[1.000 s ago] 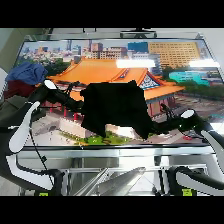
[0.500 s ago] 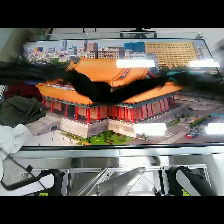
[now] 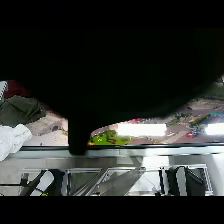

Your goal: Fold the shirts.

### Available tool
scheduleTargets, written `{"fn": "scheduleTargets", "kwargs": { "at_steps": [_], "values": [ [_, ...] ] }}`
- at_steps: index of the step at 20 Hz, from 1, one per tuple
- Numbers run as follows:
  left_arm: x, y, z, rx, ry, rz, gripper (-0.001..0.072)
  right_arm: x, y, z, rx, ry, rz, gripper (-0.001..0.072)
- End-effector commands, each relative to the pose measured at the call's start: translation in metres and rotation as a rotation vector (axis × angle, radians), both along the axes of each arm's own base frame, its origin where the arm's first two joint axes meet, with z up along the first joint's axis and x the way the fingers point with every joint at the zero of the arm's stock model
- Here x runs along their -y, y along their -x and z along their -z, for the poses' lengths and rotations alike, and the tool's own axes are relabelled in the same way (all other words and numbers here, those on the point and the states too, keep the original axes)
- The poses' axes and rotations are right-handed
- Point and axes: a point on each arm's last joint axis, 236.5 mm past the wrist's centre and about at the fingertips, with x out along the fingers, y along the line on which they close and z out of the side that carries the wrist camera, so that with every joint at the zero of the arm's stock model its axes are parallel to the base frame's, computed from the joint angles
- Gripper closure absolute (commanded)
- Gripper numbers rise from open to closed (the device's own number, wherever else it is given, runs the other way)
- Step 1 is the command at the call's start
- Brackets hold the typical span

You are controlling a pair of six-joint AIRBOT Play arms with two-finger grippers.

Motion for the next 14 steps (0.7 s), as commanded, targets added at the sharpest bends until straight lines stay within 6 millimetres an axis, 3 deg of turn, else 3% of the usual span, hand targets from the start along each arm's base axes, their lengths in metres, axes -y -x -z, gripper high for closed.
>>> {"fn": "scheduleTargets", "kwargs": {
  "at_steps": [1,3,4,6,9,11,12,13,14],
  "values": [
    [-0.007,-0.024,0.008,-0.04,-0.014,-0.07,0.0684,0.002,-0.024,0.023,-0.095,-0.008,-0.09,0.0691],
    [0.005,-0.072,0.052,-0.165,-0.074,-0.038,0.0684,0.0,-0.071,0.068,-0.241,-0.075,-0.219,0.069],
    [0.014,-0.105,0.088,-0.25,-0.136,-0.044,0.0684,-0.005,-0.099,0.1,-0.329,-0.097,-0.253,0.069],
    [0.032,-0.173,0.174,-0.41,-0.287,-0.09,0.0682,-0.013,-0.166,0.192,-0.542,-0.083,-0.226,0.069],
    [0.026,-0.263,0.331,-0.66,-0.51,-0.217,0.0681,-0.01,-0.255,0.347,-0.807,-0.023,-0.073,0.069],
    [0.018,-0.298,0.418,-0.79,-0.545,-0.242,0.068,0.006,-0.301,0.434,-0.923,-0.06,0.03,0.0689],
    [0.008,-0.312,0.453,-0.848,-0.538,-0.256,0.0652,0.016,-0.317,0.468,-0.965,-0.098,0.075,0.0667],
    [-0.007,-0.321,0.476,-0.899,-0.525,-0.272,0.0386,0.022,-0.328,0.491,-1.002,-0.149,0.093,0.0447],
    [-0.025,-0.33,0.484,-0.947,-0.494,-0.3,0.0366,0.029,-0.336,0.502,-1.024,-0.184,0.092,0.0188]
  ]
}}
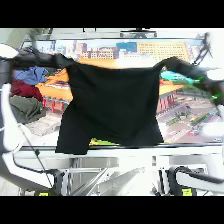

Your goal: Fold the shirts.

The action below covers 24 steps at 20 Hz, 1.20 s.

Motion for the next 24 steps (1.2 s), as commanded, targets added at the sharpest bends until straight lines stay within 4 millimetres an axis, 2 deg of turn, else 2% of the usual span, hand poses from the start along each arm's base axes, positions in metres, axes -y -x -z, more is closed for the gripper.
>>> {"fn": "scheduleTargets", "kwargs": {
  "at_steps": [1,3,5,6,7,9,11,14,17,19,21,24],
  "values": [
    [-0.049,-0.033,0.087,-0.153,-0.061,-0.111,0.0366,0.023,-0.034,0.086,-0.124,-0.006,0.089,0.0178],
    [-0.092,-0.021,0.073,-0.234,-0.031,-0.156,0.0366,0.038,-0.025,0.068,-0.118,-0.014,0.057,0.0369],
    [-0.124,0.003,0.068,-0.336,-0.005,-0.183,0.0366,0.051,0.0,0.048,-0.136,-0.03,-0.005,0.04],
    [-0.134,0.022,0.073,-0.404,0.007,-0.174,0.0366,0.054,0.016,0.044,-0.178,-0.055,-0.039,0.0637],
    [-0.141,0.047,0.085,-0.493,0.01,-0.161,0.0366,0.058,0.036,0.048,-0.251,-0.09,-0.062,0.0689],
    [-0.154,0.091,0.12,-0.639,-0.034,-0.163,0.0367,0.061,0.079,0.068,-0.403,-0.118,-0.093,0.069],
    [-0.158,0.122,0.156,-0.71,-0.082,-0.164,0.0367,0.066,0.119,0.088,-0.512,-0.147,-0.075,0.069],
    [-0.149,0.136,0.193,-0.729,-0.091,-0.153,0.0366,0.064,0.158,0.104,-0.564,-0.189,-0.033,0.069],
    [-0.125,0.138,0.21,-0.725,-0.107,-0.063,0.0366,0.057,0.182,0.114,-0.594,-0.201,-0.021,0.069],
    [-0.109,0.142,0.22,-0.729,-0.135,0.005,0.0365,0.055,0.191,0.118,-0.609,-0.21,-0.019,0.069],
    [-0.102,0.151,0.234,-0.77,-0.159,0.046,0.0365,0.05,0.196,0.119,-0.621,-0.217,-0.035,0.069],
    [-0.086,0.171,0.233,-0.853,-0.136,0.128,0.0365,0.043,0.204,0.117,-0.64,-0.227,-0.074,0.069]
  ]
}}
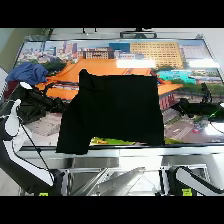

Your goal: Fold the shirts.

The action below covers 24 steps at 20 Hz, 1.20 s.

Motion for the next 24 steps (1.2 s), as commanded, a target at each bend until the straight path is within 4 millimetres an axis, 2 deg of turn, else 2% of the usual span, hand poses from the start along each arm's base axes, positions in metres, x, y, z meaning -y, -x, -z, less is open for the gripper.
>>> {"fn": "scheduleTargets", "kwargs": {
  "at_steps": [1,2,3,4,5,6,7,8,9,10,12,16,17,20,24],
  "values": [
    [0.013,0.026,0.005,-0.093,0.02,0.102,0.0365,-0.009,0.015,-0.001,-0.033,-0.034,-0.039,0.069],
    [0.018,0.034,-0.002,-0.121,0.045,0.132,0.0368,-0.007,0.019,-0.001,-0.042,-0.047,-0.039,0.069],
    [0.021,0.041,-0.007,-0.144,0.06,0.157,0.0474,-0.004,0.022,-0.002,-0.051,-0.06,-0.036,0.069],
    [0.022,0.047,-0.012,-0.155,0.078,0.182,0.068,0.002,0.028,-0.002,-0.065,-0.066,-0.027,0.0684],
    [0.022,0.047,-0.014,-0.154,0.08,0.185,0.0691,0.014,0.035,0.005,-0.092,-0.04,-0.016,0.0602],
    [0.022,0.046,-0.014,-0.147,0.077,0.183,0.0691,0.027,0.045,0.015,-0.13,0.003,-0.012,0.0403],
    [0.021,0.043,-0.014,-0.13,0.068,0.176,0.0691,0.04,0.058,0.029,-0.204,0.054,0.001,0.0316],
    [0.021,0.039,-0.015,-0.113,0.06,0.17,0.069,0.054,0.076,0.046,-0.299,0.112,0.017,0.0315],
    [0.02,0.035,-0.015,-0.091,0.05,0.164,0.069,0.063,0.088,0.061,-0.355,0.157,0.014,0.0274],
    [0.02,0.032,-0.016,-0.076,0.043,0.158,0.069,0.062,0.095,0.074,-0.381,0.16,0.01,0.0179],
    [0.019,0.032,-0.019,-0.07,0.042,0.159,0.0689,0.046,0.101,0.093,-0.39,0.113,-0.026,0.0188],
    [0.02,0.034,-0.02,-0.078,0.047,0.163,0.069,-0.003,0.118,0.118,-0.463,0.044,-0.154,0.0202],
    [0.02,0.034,-0.02,-0.078,0.047,0.163,0.069,-0.016,0.12,0.12,-0.473,0.033,-0.191,0.0245],
    [0.02,0.035,-0.021,-0.084,0.049,0.166,0.069,-0.045,0.118,0.119,-0.468,0.016,-0.267,0.0257],
    [0.021,0.038,-0.023,-0.096,0.054,0.168,0.069,-0.064,0.126,0.114,-0.482,0.001,-0.339,0.0257]
  ]
}}
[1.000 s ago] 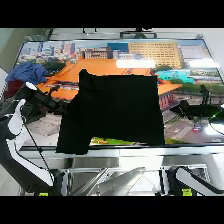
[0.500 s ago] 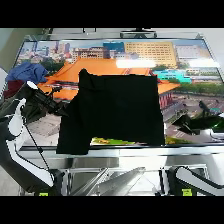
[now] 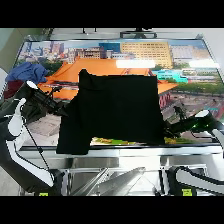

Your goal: Fold the shirts.

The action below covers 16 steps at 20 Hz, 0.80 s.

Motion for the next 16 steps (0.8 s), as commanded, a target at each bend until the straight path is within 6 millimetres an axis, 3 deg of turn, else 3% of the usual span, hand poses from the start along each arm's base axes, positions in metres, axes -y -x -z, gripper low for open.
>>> {"fn": "scheduleTargets", "kwargs": {
  "at_steps": [1,3,4,6,7,8,10,11,13,15,16],
  "values": [
    [0.001,0.003,-0.003,-0.015,0.006,0.006,0.069,-0.012,0.007,0.001,-0.018,-0.011,-0.053,0.0257],
    [0.001,0.004,-0.003,-0.019,0.009,0.008,0.069,-0.013,0.01,0.0,-0.026,-0.016,-0.058,0.0259],
    [0.003,0.004,-0.005,-0.022,0.022,0.006,0.069,-0.014,0.011,-0.001,-0.029,-0.021,-0.061,0.0306],
    [0.016,0.0,-0.015,-0.015,0.093,-0.02,0.069,-0.016,0.015,-0.003,-0.043,-0.034,-0.068,0.0442],
    [0.021,-0.004,-0.021,-0.002,0.131,-0.035,0.069,-0.017,0.017,-0.005,-0.05,-0.043,-0.073,0.0605],
    [0.026,-0.007,-0.026,0.009,0.159,-0.045,0.0691,-0.02,0.017,-0.009,-0.053,-0.06,-0.072,0.069],
    [0.034,-0.01,-0.051,0.052,0.208,-0.043,0.0691,-0.032,0.0,-0.034,0.051,-0.128,-0.08,0.0691],
    [0.041,-0.012,-0.075,0.102,0.256,-0.032,0.0691,-0.038,-0.02,-0.061,0.152,-0.164,-0.069,0.0691],
    [0.055,-0.022,-0.137,0.244,0.343,-0.025,0.0691,-0.036,-0.07,-0.133,0.418,-0.154,-0.063,0.069],
    [0.068,-0.031,-0.223,0.478,0.448,-0.013,0.0691,-0.023,-0.109,-0.234,0.738,-0.085,-0.058,0.0691],
    [0.076,-0.03,-0.282,0.632,0.541,-0.005,0.069,-0.014,-0.118,-0.292,0.897,-0.041,-0.036,0.0691]
  ]
}}
